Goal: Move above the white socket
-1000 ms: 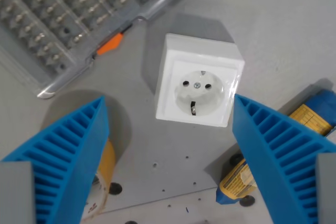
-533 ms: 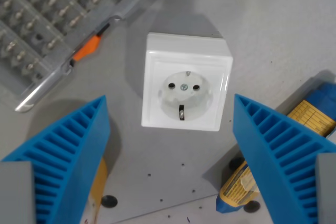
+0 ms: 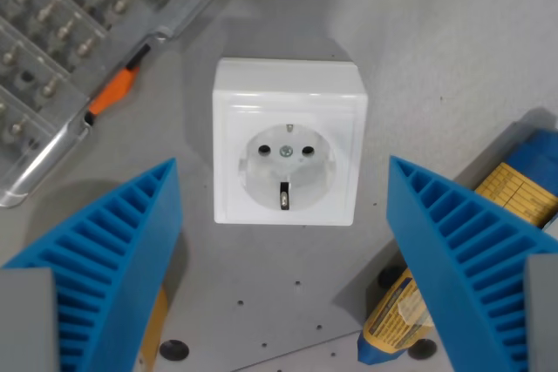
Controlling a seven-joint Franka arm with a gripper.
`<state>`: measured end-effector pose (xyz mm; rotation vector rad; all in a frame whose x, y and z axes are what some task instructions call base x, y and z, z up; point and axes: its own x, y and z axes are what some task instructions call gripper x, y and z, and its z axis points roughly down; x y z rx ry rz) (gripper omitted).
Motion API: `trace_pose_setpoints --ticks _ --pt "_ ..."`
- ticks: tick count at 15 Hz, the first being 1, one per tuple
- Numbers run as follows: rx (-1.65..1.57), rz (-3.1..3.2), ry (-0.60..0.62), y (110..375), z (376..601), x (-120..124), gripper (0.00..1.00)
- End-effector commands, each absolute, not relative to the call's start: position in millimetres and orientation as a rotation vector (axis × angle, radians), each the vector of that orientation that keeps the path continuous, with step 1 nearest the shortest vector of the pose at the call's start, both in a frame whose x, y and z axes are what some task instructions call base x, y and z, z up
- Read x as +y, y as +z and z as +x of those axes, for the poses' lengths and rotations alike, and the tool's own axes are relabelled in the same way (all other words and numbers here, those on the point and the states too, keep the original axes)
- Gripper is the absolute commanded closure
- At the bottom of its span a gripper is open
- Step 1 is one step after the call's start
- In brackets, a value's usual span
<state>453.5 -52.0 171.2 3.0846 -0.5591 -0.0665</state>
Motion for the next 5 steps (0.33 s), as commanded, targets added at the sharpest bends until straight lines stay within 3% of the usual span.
trace_pose_setpoints --ticks 1,5 --pt "-0.668 3.087 0.104 166.3 444.7 -55.1 0.0" --pt "-0.648 3.091 0.098 165.0 443.1 -56.7 0.0"
